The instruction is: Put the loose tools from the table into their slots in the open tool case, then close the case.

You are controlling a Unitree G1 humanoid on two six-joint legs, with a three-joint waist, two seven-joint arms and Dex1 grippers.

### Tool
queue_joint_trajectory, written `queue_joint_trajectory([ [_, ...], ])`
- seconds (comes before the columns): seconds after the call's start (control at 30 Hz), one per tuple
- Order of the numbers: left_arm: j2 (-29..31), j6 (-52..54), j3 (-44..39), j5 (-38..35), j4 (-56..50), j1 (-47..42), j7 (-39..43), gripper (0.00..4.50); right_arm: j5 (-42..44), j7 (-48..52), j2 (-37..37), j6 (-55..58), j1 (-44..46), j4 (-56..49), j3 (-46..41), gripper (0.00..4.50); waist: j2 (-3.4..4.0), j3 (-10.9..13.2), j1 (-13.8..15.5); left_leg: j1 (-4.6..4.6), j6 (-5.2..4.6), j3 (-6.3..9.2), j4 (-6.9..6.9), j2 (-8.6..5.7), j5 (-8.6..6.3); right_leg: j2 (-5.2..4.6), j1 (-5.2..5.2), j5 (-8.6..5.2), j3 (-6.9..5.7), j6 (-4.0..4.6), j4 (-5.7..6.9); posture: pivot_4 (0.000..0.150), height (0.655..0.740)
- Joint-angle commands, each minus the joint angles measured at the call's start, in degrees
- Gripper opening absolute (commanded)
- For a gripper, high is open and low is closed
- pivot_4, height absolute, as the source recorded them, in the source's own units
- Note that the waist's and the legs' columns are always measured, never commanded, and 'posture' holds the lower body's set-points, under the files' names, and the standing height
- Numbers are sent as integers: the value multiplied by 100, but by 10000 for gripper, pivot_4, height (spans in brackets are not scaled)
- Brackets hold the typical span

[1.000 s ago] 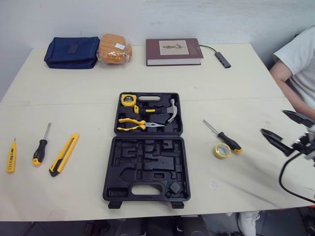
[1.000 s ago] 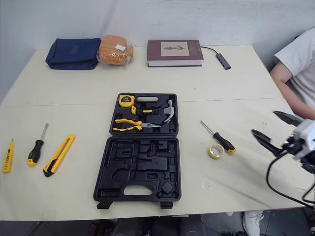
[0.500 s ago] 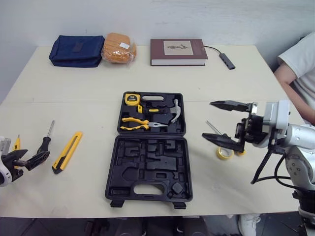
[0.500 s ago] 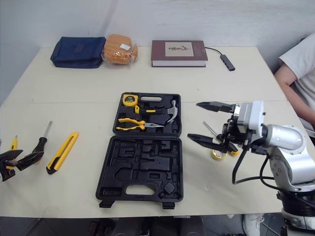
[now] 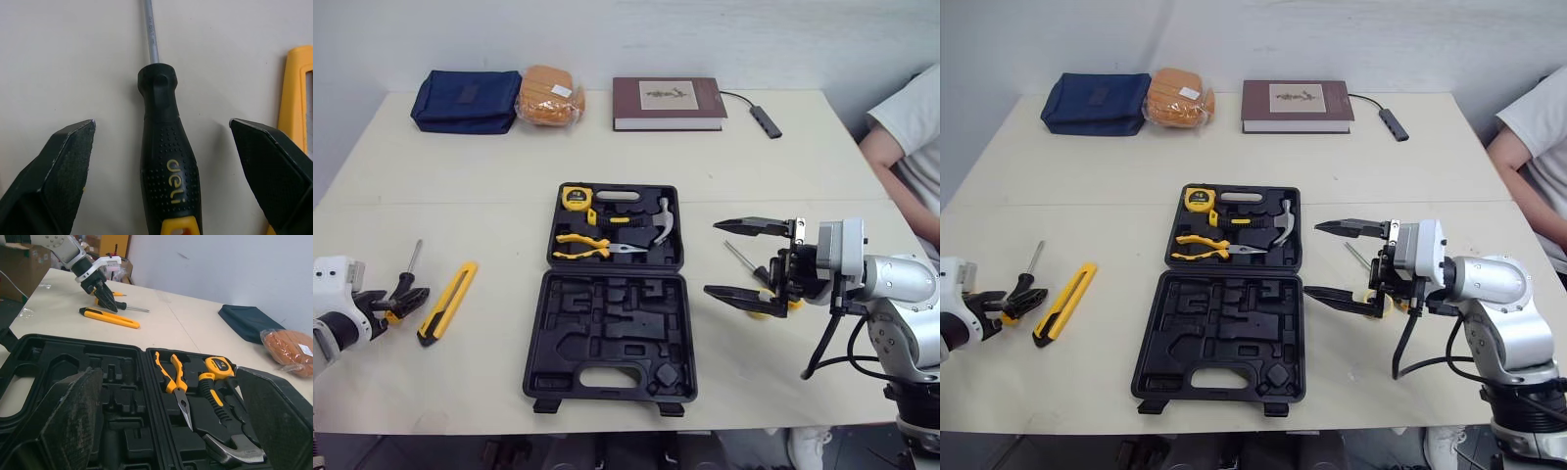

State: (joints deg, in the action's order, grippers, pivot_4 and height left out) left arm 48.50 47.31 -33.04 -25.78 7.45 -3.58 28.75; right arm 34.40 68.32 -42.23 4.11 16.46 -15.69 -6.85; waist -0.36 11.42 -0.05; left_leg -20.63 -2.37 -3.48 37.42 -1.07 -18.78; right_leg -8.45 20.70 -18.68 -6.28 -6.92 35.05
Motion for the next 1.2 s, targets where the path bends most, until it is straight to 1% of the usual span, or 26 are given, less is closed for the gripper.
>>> queue_joint_trajectory([
  [0.03,44,-216,304,265,321,151,172,31685,9,-93,36,-119,-122,-268,-160,45000,0,0,2,1,0,0,1,0,0,0,-2,0,0,0,0,1500,7400],
  [0.2,-14,-262,304,284,401,226,212,9487,-19,-155,12,-156,-187,-297,-217,45000,4,-2,6,3,0,-2,1,-2,-1,-4,-2,0,3,0,0,1500,7400],
  [0.27,-54,-342,254,276,405,234,201,8851,-27,-175,0,-160,-217,-301,-240,45000,5,-2,3,3,1,-1,0,-2,-1,-4,-2,0,2,0,0,1500,7400],
  [0.33,-111,-688,138,305,410,206,162,8851,-19,-195,-19,-149,-262,-308,-278,45000,7,-2,4,4,2,-1,-1,-2,-1,-4,-2,0,2,0,-1,1500,7400],
  [0.47,-108,-2141,105,711,455,172,146,8851,-141,-256,-84,-201,-355,-257,-373,45000,6,-2,20,4,4,-1,-1,-2,-2,-4,-2,0,0,0,-1,1500,7400],
  [0.53,-140,-2935,22,737,78,-42,195,8851,-378,-275,-238,-306,-468,-189,-497,45000,2,0,48,3,12,0,0,-1,-7,-4,-2,0,-2,0,-4,1500,7400],
  [0.63,-228,-3315,181,451,-738,-308,554,8851,-241,-387,-369,8,-661,-260,-650,45000,-11,-2,126,-17,16,10,12,-1,-9,-5,3,3,-11,0,-6,1500,7400],
  [0.7,-257,-3709,470,326,-1053,-424,1085,8851,-278,-429,-423,27,-731,-272,-716,45000,-7,-1,134,-46,15,25,44,3,-10,-4,11,5,-24,1,-6,1500,7400],
  [0.77,-224,-3848,804,228,-1321,-609,1519,8851,-298,-427,-487,46,-789,-271,-768,45000,0,1,132,-47,10,22,52,1,-10,-5,5,8,-23,-3,-10,1500,7400],
  [0.8,-93,-3942,1157,303,-1484,-742,1858,8851,-299,-435,-515,64,-793,-280,-773,45000,1,2,133,-48,5,21,53,0,-8,-4,4,8,-23,-4,-11,1500,7400],
  [0.9,167,-4202,1855,569,-1670,-1011,2487,8851,-281,-436,-546,67,-755,-252,-771,45000,2,3,125,-50,-4,22,54,2,-3,3,6,8,-26,-5,-7,1500,7400],
  [0.93,208,-4117,2089,590,-1698,-1208,2610,8851,-297,-443,-541,48,-729,-225,-772,45000,4,4,118,-50,-4,21,55,5,-3,9,6,8,-26,-5,-9,1500,7400],
  [1.03,211,-3727,3287,1055,-1654,-2296,3095,8851,-426,-538,-543,78,-742,-209,-751,45000,8,7,154,-54,-7,20,62,7,0,24,6,8,-35,-5,-1,1500,7400],
  [1.07,224,-3609,3509,1136,-1656,-2459,3222,8851,-450,-553,-552,108,-754,-214,-742,45000,9,7,162,-62,-9,21,67,7,1,46,10,9,-43,-4,0,1500,7400],
  [1.2,145,-3267,4252,1553,-1587,-3061,3511,8851,-557,-539,-679,267,-796,-302,-615,45000,10,7,138,-61,-16,10,69,3,3,54,6,11,-43,-8,-6,1500,7400],
])
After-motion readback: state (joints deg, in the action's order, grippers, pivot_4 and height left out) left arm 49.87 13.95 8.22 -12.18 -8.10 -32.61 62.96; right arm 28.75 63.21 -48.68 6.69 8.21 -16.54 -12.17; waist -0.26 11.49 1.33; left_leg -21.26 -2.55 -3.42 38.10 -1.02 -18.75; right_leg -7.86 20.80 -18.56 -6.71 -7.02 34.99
